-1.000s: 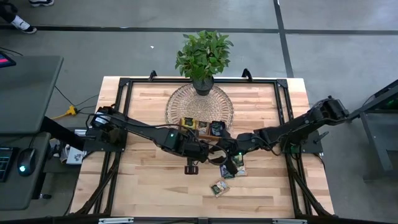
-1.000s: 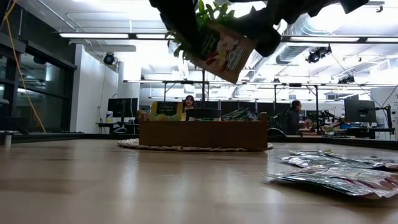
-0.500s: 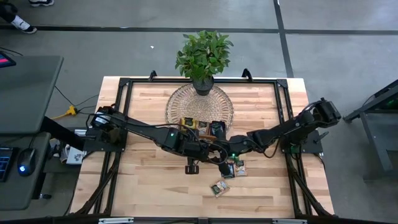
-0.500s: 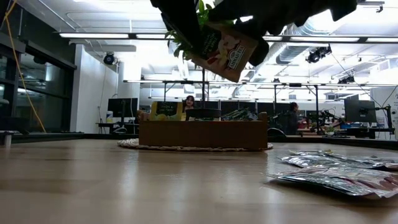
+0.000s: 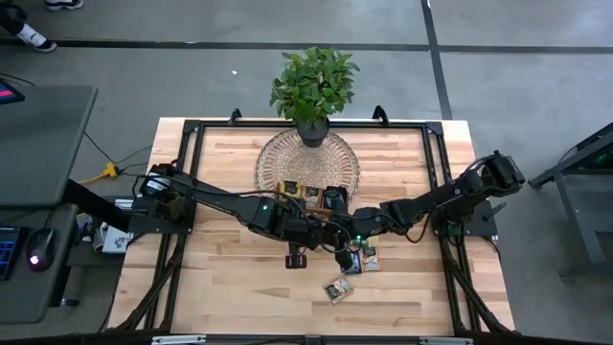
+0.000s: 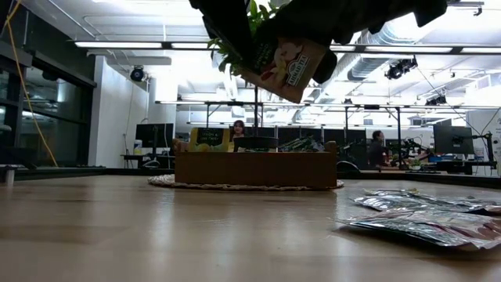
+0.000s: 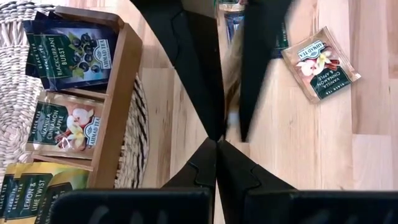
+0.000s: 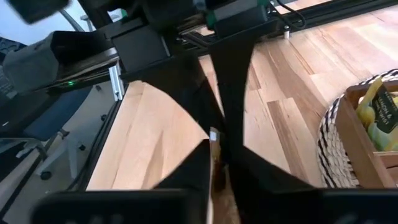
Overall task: Pick & Place Tea
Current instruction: Put the brown tea bag into the middle section of the wooden organizer
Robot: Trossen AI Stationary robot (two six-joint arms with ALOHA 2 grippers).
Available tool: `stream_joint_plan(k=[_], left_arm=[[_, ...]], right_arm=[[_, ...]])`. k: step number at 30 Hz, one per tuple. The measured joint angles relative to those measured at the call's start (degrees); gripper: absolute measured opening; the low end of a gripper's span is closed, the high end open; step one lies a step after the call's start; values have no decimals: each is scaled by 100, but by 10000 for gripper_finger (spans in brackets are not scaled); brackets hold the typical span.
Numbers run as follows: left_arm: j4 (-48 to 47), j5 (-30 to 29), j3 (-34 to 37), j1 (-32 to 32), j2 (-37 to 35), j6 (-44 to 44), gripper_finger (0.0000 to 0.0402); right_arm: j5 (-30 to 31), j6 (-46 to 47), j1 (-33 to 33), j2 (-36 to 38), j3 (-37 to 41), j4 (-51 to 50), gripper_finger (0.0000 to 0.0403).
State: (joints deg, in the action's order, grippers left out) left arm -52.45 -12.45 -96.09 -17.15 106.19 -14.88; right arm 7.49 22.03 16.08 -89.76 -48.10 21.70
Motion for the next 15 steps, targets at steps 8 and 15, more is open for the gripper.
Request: stream_joint_plan(k=[8,15], left_arm=[[-6,-17,0,-2,0,-35,0],[-75,-281,2,14,0,4,47]], right_arm=[[133,220,2,0,0,-5,3],[480,345,7,0,0,-29,1]])
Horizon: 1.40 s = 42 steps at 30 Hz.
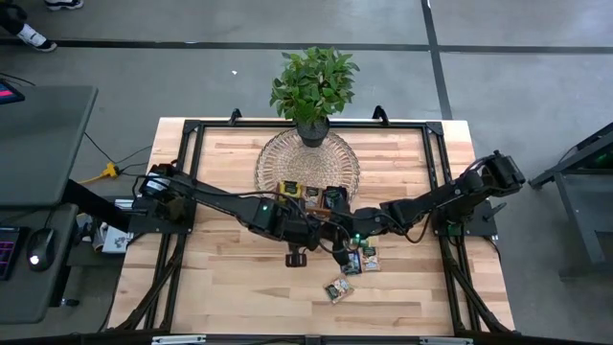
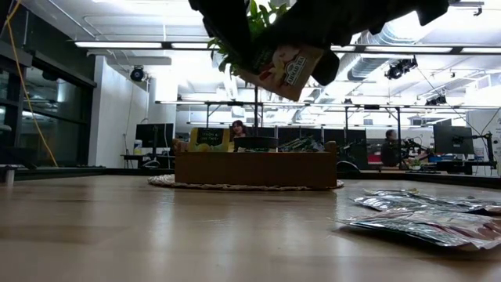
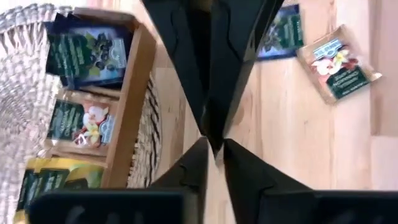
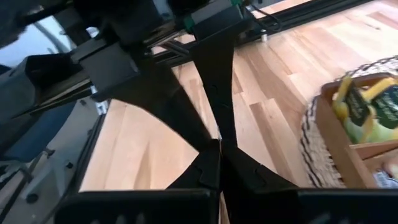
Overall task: Pick & Place Tea
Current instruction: Put the brown tea bag into the middle section of the wooden organizer
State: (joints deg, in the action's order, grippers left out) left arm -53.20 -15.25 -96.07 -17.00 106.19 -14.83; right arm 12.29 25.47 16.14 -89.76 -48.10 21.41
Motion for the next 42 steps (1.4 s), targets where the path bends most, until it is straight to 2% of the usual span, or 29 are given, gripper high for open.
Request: stream_joint_plan(k=[8,13,16,20,24,30,35,42], left_arm=[[-1064,-520,50,14,0,-677,141],[-897,-841,503,-25,-363,-1093,160],[-614,-1032,1114,-30,-890,-1461,161],[916,-1088,2287,-25,-1917,-1692,161],[3285,-849,3615,-22,-2880,-1542,161],[6195,-640,5181,-21,-3384,-1678,161],[8082,-635,5715,-22,-3395,-1570,161],[9038,-957,5729,18,-3211,-1260,161]], right_arm=[[286,142,0,0,-2,-305,1],[571,73,0,160,-2,-267,0],[725,-66,2,377,8,-273,0],[856,-331,-12,658,28,-336,0],[661,-656,-138,695,28,107,0],[486,-922,-443,695,28,1118,0],[102,-905,-691,695,26,1613,0],[27,-908,-752,695,28,2101,0]])
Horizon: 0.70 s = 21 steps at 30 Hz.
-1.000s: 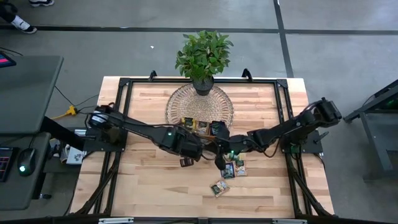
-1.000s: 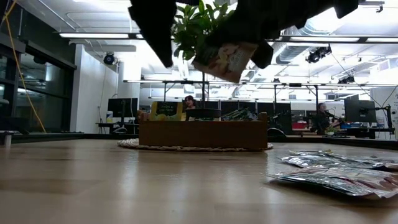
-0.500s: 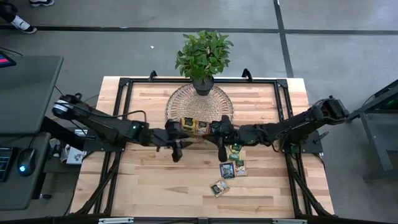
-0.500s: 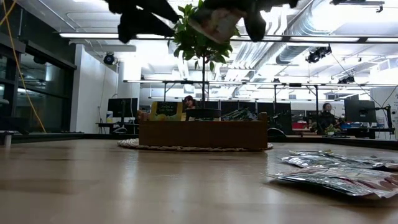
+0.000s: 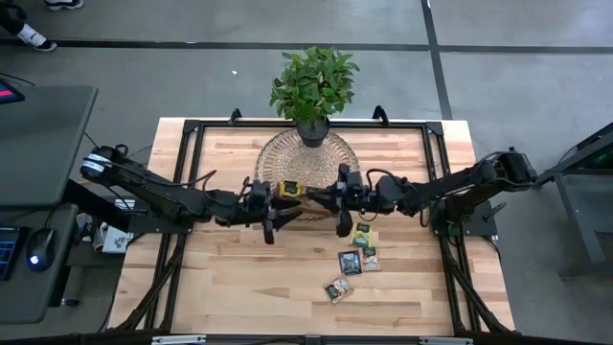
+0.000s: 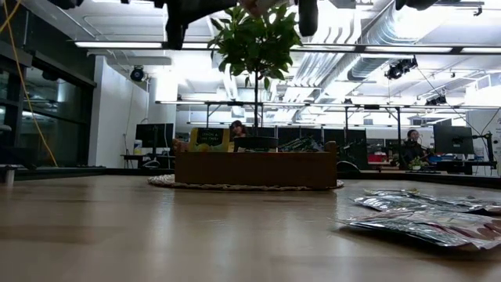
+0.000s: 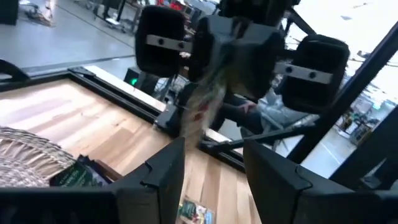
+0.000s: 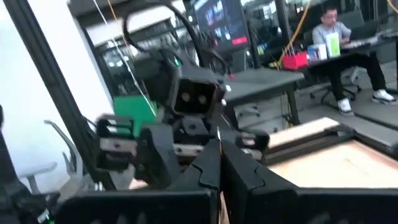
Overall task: Pick & Place Tea
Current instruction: Put the brown tea bag into the middle section of the wooden organizer
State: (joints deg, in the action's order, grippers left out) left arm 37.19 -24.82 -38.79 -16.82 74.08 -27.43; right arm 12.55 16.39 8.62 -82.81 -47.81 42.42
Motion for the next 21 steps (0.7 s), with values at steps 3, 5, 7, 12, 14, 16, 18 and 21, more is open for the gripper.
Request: stream_joint_plan(k=[3,5,7,12,14,16,18,21], left_arm=[[41,-48,1,54,3,-55,161],[119,-114,2,140,3,-87,161],[239,-94,2,198,5,-89,161],[528,195,0,351,7,-93,161],[517,212,0,383,11,-95,161],[583,256,-4,383,115,-145,161],[664,264,2,385,246,-156,161],[1142,281,-5,385,448,-182,161]], right_arm=[[-4,-34,-4,0,0,305,0],[-9,-36,-4,0,-2,377,0],[-11,-33,-4,0,-2,348,0],[0,-19,-4,-2,-2,457,0],[7,-34,-5,-2,-2,506,0],[4,-36,-36,-2,-2,536,0],[10,-36,-57,-2,-2,563,0],[-34,-10,-116,-2,-2,594,0]])
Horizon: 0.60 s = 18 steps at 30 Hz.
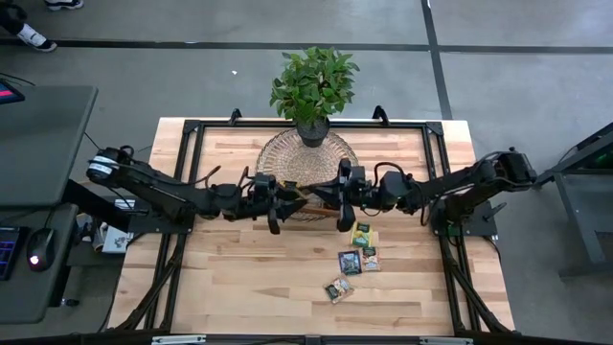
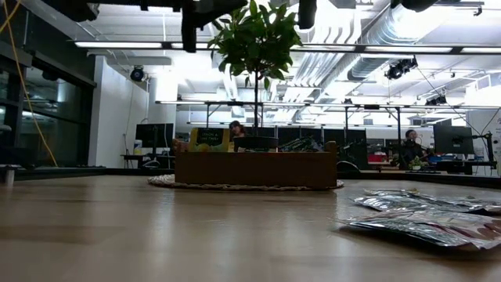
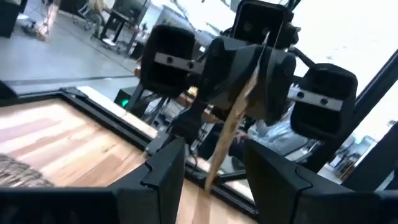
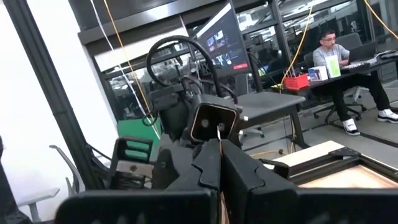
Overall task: Pick & Place Tea
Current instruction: Put the brown tea bag into the middle section of the wooden organizer
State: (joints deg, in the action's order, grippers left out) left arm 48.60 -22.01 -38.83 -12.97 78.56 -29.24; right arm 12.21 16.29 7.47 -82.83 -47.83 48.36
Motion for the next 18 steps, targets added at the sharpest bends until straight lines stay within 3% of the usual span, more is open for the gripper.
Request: stream_joint_plan(k=[10,13,18], left_arm=[[650,-67,-4,26,452,-390,147],[630,-102,0,26,517,-401,111],[662,-109,0,24,507,-382,20]], right_arm=[[-125,13,-11,0,0,9,0],[-166,13,-11,0,0,8,0],[-188,13,-11,0,0,2,0]])
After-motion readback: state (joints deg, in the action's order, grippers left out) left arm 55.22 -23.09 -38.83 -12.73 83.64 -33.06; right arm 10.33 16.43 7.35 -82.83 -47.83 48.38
